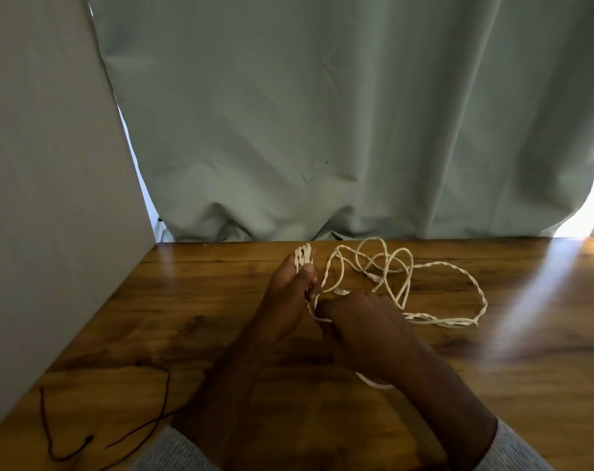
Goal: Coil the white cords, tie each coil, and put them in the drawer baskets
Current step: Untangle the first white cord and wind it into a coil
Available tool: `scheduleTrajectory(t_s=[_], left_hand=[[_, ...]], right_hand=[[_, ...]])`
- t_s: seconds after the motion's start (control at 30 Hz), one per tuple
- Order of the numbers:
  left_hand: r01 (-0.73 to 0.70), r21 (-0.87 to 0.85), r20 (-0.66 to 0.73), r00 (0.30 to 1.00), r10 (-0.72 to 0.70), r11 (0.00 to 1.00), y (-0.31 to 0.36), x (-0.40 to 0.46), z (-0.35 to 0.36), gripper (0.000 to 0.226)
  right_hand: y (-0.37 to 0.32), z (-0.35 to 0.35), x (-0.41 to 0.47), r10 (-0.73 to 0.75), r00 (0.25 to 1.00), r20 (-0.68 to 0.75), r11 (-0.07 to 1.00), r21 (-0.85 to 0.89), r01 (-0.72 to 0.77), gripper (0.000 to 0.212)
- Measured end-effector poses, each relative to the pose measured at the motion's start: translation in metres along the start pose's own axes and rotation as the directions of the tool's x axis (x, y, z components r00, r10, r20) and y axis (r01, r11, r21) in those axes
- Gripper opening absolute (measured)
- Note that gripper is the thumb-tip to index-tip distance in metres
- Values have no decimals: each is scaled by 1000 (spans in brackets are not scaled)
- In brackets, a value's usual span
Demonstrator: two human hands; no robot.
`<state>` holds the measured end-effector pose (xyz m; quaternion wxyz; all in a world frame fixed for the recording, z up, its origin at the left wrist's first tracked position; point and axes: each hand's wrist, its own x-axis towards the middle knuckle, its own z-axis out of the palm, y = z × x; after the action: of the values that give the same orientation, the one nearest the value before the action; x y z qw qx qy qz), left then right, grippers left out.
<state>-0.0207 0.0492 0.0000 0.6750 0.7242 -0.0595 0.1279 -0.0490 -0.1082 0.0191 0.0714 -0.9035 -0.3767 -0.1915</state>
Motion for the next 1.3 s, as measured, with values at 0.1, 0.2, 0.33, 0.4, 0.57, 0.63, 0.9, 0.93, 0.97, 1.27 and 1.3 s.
scheduleTrajectory(t_s=[0.1, 0.2, 0.33, 0.4, 0.57, 0.63, 0.9, 0.93, 0.97, 1.27, 1.3], left_hand=[[-10, 179, 154, 988, -17, 984, -2, -6, 1, 39], [-76, 221, 282, 959, 11, 972, 7, -12, 4, 20], [-117, 209, 358, 933, 35, 971, 11, -15, 2, 17], [3, 63, 339, 941, -24, 998, 15, -16, -1, 17], [122, -183, 420, 907, -35, 976, 10, -14, -7, 41], [176, -257, 464, 885, -39, 950, 10, -14, -9, 38], [249, -377, 262, 953, -156, 892, 11, -14, 1, 54], [259, -379, 238, 955, -177, 889, 10, -13, 2, 55], [272, -380, 227, 954, -196, 884, 11, -14, 4, 55], [178, -423, 474, 879, 50, 889, 13, -18, -4, 30], [180, -428, 491, 869, 60, 885, 13, -18, -4, 28]], right_hand=[[8, -3, 1, -23, 999, -28, 993, 118, 26, 17], [21, -11, 1, -54, 994, -99, 979, 189, 72, 19], [34, -14, 0, -41, 989, -140, 974, 216, 71, 21], [38, -13, 0, -19, 986, -164, 957, 282, 66, 25], [40, -4, 6, 59, 956, -287, 906, 417, 69, 20], [37, 1, 7, 111, 967, -227, 825, 564, 38, 15], [19, 0, 8, 152, 980, 131, 437, 880, -186, 36], [18, -1, 8, 105, 984, 143, 413, 894, -174, 30], [18, -1, 7, 78, 985, 156, 372, 912, -173, 27], [29, -14, 5, 233, 945, 230, 288, 912, -293, 27], [28, -15, 5, 251, 941, 228, 288, 911, -297, 26]])
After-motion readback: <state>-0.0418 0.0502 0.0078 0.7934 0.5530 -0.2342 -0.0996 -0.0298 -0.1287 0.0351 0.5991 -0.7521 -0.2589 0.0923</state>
